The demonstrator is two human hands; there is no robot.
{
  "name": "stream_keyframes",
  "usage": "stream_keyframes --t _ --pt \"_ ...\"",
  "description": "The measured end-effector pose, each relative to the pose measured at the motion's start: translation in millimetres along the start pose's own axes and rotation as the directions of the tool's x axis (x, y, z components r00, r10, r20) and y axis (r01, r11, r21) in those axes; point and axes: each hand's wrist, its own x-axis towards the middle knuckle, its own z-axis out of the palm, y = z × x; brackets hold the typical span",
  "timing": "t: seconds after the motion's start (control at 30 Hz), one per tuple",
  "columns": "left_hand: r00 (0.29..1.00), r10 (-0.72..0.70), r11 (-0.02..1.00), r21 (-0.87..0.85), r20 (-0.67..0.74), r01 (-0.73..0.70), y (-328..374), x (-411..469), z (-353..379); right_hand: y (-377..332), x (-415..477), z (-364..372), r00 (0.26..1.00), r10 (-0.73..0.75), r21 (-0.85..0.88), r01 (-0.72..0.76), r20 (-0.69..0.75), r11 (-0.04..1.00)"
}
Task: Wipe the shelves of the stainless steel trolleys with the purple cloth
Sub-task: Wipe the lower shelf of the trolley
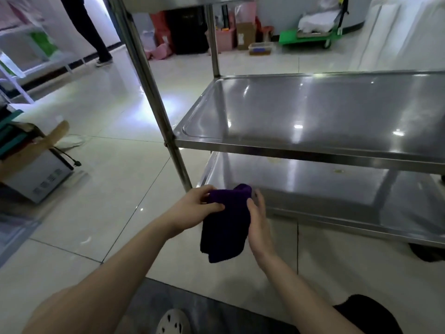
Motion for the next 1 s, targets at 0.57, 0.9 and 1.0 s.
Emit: stream_keyframes --t 0.57,0.9,1.0 --pt "0.975 0.203 0.931 0.292 0.086 -0.219 -77 158 -20 62 80 -72 0.987 0.128 -0.702 -0.156 -0.094 0.695" --pt "0.973 -0.042 0.769 0.629 0.228 -0.114 -96 216 -10 96 195 -64 0.99 0.064 -0.992 -0.127 -0.127 -0.008" --pt "0.934 -0.085 0.833 0.539 0.348 -0.125 -81 195 -21 130 178 -31 0.999 0.003 -0.996 -0.032 -0.032 0.082"
